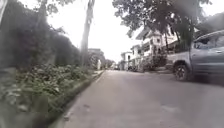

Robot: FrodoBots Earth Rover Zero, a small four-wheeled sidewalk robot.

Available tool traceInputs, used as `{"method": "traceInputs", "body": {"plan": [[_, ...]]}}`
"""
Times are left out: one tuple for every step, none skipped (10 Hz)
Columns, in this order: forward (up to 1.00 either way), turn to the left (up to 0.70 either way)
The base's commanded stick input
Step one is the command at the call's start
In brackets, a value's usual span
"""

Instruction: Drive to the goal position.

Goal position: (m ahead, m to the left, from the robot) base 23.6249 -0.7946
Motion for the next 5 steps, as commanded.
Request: {"method": "traceInputs", "body": {"plan": [[0.7, 0.0], [0.7, 0.0], [0.7, 0.0], [0.7, 0.0], [0.7, 0.0]]}}
